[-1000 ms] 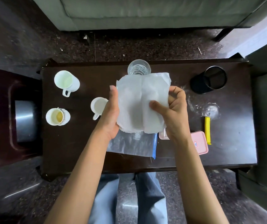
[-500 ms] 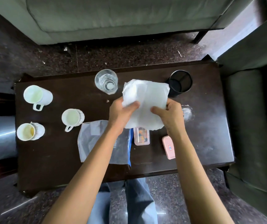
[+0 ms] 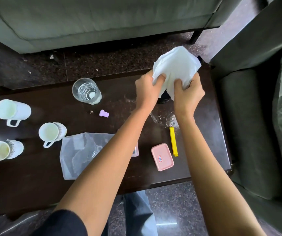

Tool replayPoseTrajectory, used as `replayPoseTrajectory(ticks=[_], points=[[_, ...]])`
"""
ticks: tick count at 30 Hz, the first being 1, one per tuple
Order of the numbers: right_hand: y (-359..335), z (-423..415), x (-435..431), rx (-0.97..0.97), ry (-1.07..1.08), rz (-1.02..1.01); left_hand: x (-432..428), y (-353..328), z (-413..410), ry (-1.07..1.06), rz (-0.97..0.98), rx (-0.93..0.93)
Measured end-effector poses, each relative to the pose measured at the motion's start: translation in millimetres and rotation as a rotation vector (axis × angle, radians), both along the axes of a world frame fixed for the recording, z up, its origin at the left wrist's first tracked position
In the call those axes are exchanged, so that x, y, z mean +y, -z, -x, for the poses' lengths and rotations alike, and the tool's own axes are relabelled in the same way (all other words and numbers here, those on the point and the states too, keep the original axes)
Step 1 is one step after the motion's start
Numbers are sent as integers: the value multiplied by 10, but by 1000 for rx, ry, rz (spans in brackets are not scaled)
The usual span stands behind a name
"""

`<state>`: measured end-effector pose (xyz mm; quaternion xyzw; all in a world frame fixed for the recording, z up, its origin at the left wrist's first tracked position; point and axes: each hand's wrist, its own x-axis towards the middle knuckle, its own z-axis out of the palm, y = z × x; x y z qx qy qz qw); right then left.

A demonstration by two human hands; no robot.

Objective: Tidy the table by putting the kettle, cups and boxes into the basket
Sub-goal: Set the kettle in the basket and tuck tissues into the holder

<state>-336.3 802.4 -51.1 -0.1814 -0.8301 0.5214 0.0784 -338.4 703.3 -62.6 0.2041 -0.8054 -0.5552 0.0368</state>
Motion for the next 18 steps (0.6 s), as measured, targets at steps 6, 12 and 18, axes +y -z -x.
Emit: replayPoseTrajectory(ticks=[6, 12, 18], points=[[391, 81, 13, -5, -163, -159, 169, 319, -19, -48, 73, 73], [410, 117, -79, 18, -62, -352, 236, 425, 6, -98, 234, 147], [551, 110, -80, -303, -236, -433, 259, 496, -16, -128, 221, 25]])
